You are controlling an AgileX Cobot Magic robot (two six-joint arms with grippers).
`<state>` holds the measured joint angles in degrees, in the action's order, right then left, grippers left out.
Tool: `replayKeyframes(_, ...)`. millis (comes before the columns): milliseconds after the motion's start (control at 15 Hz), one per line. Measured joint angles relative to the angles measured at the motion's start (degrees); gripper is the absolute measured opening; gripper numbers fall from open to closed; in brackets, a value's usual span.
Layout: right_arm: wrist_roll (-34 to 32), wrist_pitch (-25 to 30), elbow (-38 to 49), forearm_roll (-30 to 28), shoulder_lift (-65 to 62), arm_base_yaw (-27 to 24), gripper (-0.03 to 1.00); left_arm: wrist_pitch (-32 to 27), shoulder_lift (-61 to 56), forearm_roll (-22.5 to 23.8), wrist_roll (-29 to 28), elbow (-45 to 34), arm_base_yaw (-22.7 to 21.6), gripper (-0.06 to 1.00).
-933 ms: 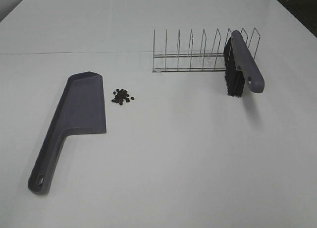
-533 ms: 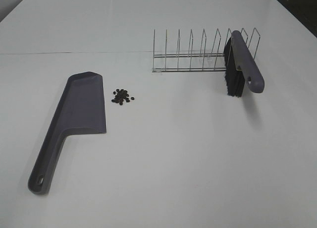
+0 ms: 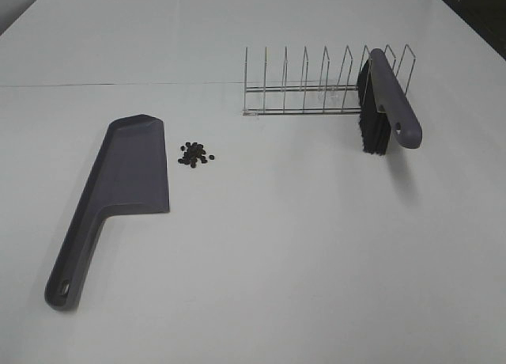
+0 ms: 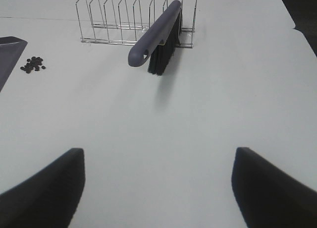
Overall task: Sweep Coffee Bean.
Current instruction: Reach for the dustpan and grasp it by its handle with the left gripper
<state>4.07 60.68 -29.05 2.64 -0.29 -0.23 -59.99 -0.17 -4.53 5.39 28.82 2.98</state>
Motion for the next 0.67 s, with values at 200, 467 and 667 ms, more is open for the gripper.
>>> replayKeyframes(200,0.00,0.00,0.00,0.00,0.00,0.00,0.69,0.00,0.00,0.00,0.00,0.00,0.00,0.57)
replayKeyframes(467,0.00,0.00,0.00,0.00,0.00,0.00,0.69,0.00,0.00,0.00,0.00,0.00,0.00,0.57)
replayKeyframes(667,0.00,0.00,0.00,0.00,0.00,0.00,0.69,0.00,0.00,0.00,0.00,0.00,0.00,0.57)
